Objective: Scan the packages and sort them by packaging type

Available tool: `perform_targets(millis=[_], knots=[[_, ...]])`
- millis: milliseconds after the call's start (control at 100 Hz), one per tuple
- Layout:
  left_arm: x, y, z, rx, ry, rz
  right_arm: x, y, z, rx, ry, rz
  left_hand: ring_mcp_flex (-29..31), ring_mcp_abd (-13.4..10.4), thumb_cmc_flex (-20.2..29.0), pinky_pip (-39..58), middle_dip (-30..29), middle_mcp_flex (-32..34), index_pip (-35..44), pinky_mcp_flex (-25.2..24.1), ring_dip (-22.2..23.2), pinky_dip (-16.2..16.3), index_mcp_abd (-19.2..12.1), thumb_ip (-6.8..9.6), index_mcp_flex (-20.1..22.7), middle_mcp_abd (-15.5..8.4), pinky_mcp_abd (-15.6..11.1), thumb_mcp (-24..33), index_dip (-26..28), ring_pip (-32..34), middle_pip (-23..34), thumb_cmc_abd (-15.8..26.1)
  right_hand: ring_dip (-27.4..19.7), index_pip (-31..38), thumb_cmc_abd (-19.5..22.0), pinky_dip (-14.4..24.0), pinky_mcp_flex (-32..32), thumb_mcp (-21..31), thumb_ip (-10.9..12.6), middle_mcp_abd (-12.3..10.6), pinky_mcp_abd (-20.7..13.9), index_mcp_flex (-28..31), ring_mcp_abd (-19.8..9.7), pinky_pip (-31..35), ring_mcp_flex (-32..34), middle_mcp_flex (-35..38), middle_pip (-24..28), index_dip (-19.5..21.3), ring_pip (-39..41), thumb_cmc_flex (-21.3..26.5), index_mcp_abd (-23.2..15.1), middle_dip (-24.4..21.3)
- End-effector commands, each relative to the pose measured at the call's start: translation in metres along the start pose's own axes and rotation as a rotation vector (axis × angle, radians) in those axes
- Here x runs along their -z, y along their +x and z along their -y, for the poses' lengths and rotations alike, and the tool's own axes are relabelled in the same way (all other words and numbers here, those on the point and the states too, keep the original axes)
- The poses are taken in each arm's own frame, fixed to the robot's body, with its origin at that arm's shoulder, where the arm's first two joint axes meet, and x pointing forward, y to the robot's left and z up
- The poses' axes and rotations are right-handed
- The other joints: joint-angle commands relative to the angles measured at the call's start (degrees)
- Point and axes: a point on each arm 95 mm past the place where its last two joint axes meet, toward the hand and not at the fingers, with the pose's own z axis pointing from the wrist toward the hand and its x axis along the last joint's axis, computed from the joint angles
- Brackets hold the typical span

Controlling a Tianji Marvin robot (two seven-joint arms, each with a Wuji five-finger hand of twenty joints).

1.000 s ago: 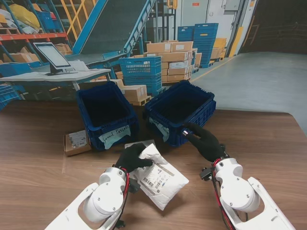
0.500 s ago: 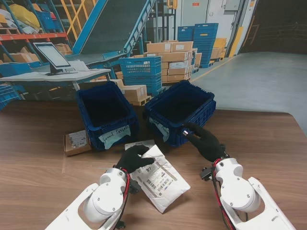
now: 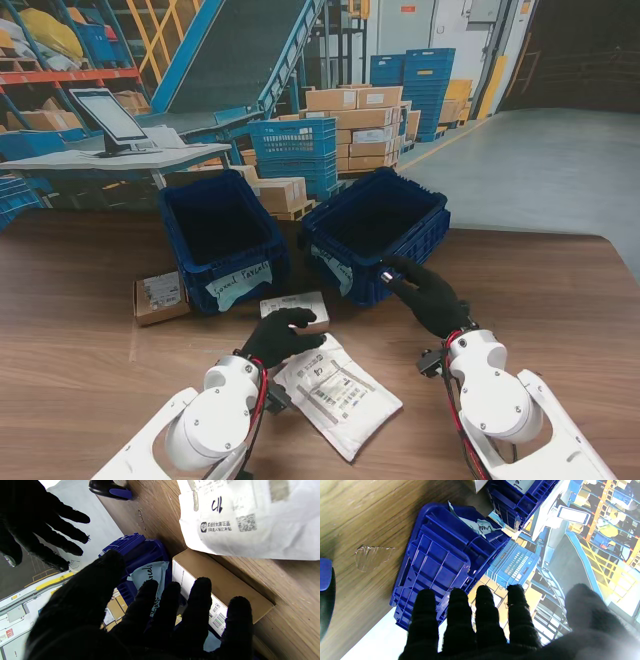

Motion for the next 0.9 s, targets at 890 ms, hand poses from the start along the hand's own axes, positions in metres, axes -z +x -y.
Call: perform_targets(millis=[890], knots=[[-0.009, -0.015, 0.031, -0.047, 0.058, -0.089, 0.026, 0.018, -0.025, 0.155, -0.009, 0.1, -6.62, 1.02, -2.1, -6.72, -3.82, -4.37, -2.55, -2.16, -7.68, -3.65, 0.38, 2.22, -0.64, 0.97, -2.78, -11.31, -0.23, -6.44, -5.74, 9.61, 1.58, -0.69, -3.59, 0.6, -0.02, 0.77, 0.23, 0.79, 0.14, 0.35, -0.07, -0.29, -0.29, 0.0, 0.66, 0.23, 0.12, 0.59, 0.04, 0.86]])
